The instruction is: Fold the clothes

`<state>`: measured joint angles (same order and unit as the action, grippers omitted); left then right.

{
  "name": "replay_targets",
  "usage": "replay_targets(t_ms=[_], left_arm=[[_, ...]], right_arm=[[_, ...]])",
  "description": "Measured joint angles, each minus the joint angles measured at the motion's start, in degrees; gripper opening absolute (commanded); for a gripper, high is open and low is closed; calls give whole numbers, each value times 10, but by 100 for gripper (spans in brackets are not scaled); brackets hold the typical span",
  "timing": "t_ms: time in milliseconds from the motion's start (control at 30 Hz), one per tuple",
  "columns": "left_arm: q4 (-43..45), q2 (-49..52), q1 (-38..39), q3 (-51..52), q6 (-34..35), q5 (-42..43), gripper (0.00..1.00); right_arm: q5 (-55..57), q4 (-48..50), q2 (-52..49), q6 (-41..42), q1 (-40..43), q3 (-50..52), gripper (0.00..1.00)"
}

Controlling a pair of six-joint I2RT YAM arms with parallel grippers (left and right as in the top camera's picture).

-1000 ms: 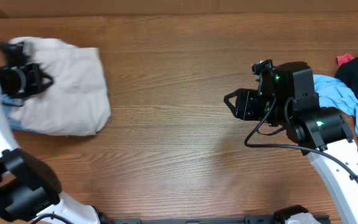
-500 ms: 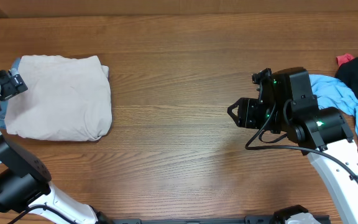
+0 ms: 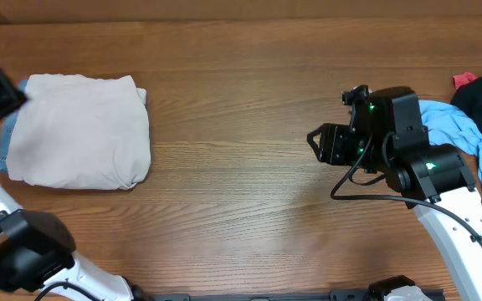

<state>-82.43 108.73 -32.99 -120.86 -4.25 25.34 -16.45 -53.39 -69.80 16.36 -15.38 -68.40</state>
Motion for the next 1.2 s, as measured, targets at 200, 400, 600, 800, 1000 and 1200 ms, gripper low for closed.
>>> replay_targets(t_ms=[200,400,600,800,1000,1200], left_arm=[[-34,-31,172,2,-53,0,44],[-64,-177,408,2,59,-216,79],[-139,-306,522,-8,172,-347,100],[-135,-304,528,-7,211,-383,100],[-132,-279,528,-4,224,-390,100],[-132,-280,528,-4,224,-393,100]], right_arm=[[34,-4,0,-51,0,-29,68],[65,-59,33,-65,4,-139,100],[69,-75,118,-74,4,-176,100],[71,-78,146,-74,4,-176,100],[71,-91,140,-74,4,-176,100],[71,-112,140,-74,4,-176,100]])
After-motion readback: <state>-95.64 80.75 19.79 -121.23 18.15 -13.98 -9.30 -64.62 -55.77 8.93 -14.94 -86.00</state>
